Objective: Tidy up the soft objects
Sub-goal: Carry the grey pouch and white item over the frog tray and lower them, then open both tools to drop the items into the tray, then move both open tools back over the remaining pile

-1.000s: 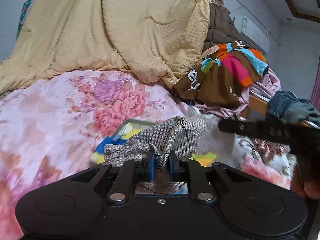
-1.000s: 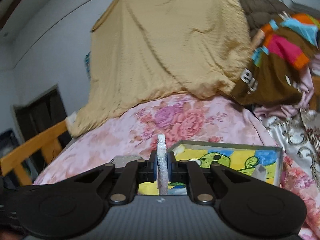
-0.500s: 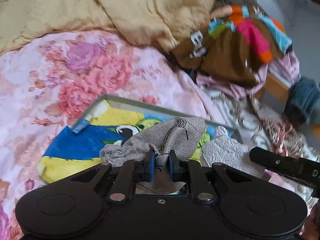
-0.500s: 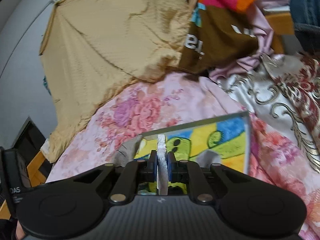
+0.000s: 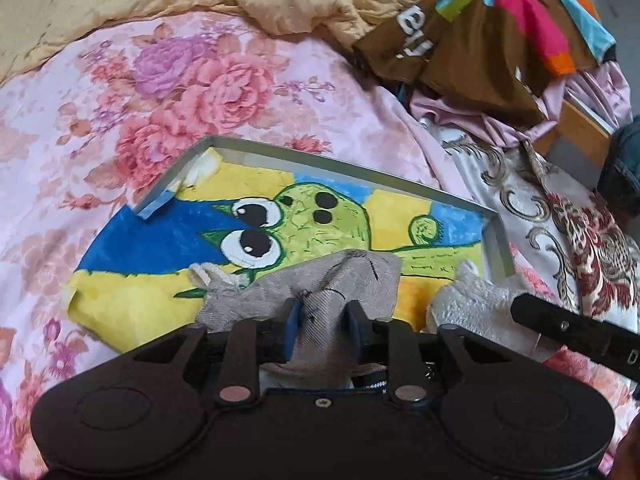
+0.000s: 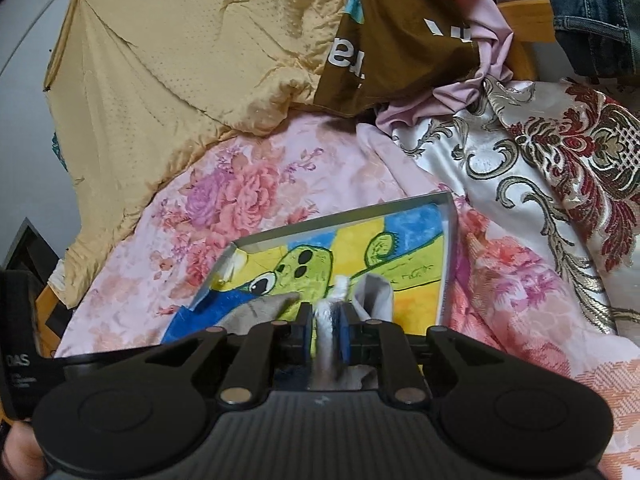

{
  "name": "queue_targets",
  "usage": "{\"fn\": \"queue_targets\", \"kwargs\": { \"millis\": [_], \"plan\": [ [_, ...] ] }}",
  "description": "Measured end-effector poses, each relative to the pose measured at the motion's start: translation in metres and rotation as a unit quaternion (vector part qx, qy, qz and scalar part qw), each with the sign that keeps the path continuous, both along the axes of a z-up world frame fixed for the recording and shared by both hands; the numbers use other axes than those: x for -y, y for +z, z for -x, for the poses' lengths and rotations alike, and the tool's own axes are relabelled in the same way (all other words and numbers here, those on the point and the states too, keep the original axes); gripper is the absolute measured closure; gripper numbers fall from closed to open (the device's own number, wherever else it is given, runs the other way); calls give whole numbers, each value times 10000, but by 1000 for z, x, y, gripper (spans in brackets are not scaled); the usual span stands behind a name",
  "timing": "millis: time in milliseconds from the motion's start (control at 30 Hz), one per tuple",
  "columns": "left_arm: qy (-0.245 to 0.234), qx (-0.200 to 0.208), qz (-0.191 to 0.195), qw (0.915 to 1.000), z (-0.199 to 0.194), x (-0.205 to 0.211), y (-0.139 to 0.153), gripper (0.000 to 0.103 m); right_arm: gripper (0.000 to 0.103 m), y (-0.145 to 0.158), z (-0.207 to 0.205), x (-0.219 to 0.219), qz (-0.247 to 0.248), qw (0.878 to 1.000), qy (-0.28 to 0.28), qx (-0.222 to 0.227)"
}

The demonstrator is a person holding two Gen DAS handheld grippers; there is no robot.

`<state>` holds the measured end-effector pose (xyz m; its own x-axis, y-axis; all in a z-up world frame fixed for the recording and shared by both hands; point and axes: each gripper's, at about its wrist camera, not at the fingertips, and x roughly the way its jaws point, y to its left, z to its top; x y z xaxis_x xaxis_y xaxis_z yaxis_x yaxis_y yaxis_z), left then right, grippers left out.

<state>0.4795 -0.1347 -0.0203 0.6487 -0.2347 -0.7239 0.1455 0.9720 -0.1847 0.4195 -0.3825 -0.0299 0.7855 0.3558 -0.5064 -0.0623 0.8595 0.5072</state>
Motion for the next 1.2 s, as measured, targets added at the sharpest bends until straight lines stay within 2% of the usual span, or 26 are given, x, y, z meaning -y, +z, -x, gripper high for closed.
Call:
{"fn": "queue_targets", "kwargs": {
  "millis": [100,167,267,300,367,533,567,633,800,967,1200],
  "plan": [
    [113,23,-8,9999,5,-1,8,67,74,-2,1,4,-60,10000,-33,-27],
    [172,33,-14,9998,11,-2,14,54,66,0,4,6,-31,10000,-43,13],
    [220,205,-58,9995,25,-1,29,43,53,8,10,6,107,9998,-22,161],
    [242,285,-69,9993,32,-1,35,40,52,11,13,6,161,9996,0,222],
    [321,425,-110,9985,44,-2,45,28,44,18,21,3,359,9986,42,378],
    [538,709,-64,9960,81,-8,69,13,26,37,53,-4,784,9935,141,815],
    [593,752,-6,9954,89,-9,73,10,19,40,60,-4,791,9926,164,909],
    [738,819,146,9938,108,-13,78,5,12,48,77,-3,715,9909,172,1129],
    [787,1020,327,9911,156,-15,85,2,6,66,124,-1,561,9868,39,1517],
    [702,1309,389,9881,204,-16,88,1,1,79,168,-3,666,9814,-118,1795],
    [592,1575,417,9849,259,-26,89,1,0,84,215,-9,875,9767,-105,1957]
  ]
}}
